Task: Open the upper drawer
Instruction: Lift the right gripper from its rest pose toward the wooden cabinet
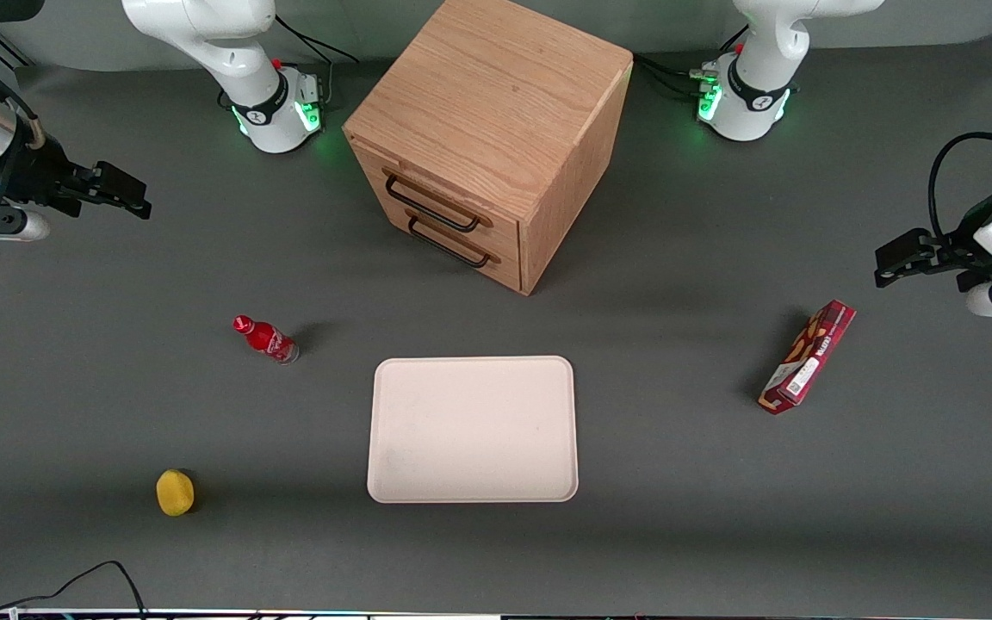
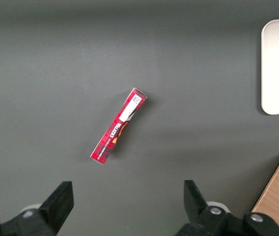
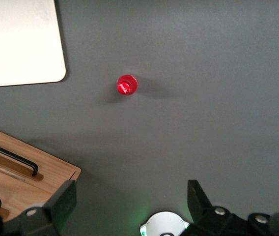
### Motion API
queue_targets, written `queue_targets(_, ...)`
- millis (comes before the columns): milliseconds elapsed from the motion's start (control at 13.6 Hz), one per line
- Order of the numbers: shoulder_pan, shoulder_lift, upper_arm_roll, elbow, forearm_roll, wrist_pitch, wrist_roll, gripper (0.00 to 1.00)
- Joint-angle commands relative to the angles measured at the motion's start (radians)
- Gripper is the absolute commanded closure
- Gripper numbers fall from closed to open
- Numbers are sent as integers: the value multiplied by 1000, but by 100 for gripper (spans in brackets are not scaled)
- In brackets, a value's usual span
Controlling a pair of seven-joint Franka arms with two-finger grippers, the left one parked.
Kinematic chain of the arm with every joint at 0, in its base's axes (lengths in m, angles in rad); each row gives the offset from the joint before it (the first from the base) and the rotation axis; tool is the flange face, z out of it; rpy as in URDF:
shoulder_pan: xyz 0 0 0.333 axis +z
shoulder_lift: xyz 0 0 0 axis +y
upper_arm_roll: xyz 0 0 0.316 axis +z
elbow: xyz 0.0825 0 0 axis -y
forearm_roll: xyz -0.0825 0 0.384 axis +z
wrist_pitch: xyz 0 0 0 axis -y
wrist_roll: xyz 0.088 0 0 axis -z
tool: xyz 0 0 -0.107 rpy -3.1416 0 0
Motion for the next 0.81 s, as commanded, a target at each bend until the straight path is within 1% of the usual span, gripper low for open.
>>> queue_targets(0, -2, 12, -20, 26, 0, -30, -16, 0)
queue_targets(295, 5, 13, -22, 32, 5, -31, 10, 0)
queue_targets(443, 9, 0, -18, 33, 9, -40, -25, 0)
queue_targets(516, 15, -5, -1, 44, 12, -86, -89, 0)
queue_targets(590, 14, -4, 59, 76, 34, -121, -110, 0)
queue_targets(738, 15, 7, 99, 93, 55, -131, -125, 0)
